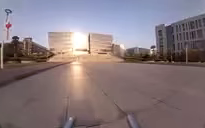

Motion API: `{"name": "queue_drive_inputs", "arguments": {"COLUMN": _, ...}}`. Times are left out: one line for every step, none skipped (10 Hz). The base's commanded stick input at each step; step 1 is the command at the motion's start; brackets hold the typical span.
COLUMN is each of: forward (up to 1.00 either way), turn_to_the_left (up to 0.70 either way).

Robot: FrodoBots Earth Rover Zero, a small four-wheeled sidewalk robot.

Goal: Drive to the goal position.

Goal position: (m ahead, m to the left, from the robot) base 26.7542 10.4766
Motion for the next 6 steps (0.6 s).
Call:
{"name": "queue_drive_inputs", "arguments": {"forward": 0.7, "turn_to_the_left": 0.14}}
{"name": "queue_drive_inputs", "arguments": {"forward": 0.7, "turn_to_the_left": 0.14}}
{"name": "queue_drive_inputs", "arguments": {"forward": 0.7, "turn_to_the_left": 0.14}}
{"name": "queue_drive_inputs", "arguments": {"forward": 0.7, "turn_to_the_left": 0.14}}
{"name": "queue_drive_inputs", "arguments": {"forward": 0.7, "turn_to_the_left": 0.14}}
{"name": "queue_drive_inputs", "arguments": {"forward": 0.7, "turn_to_the_left": 0.14}}
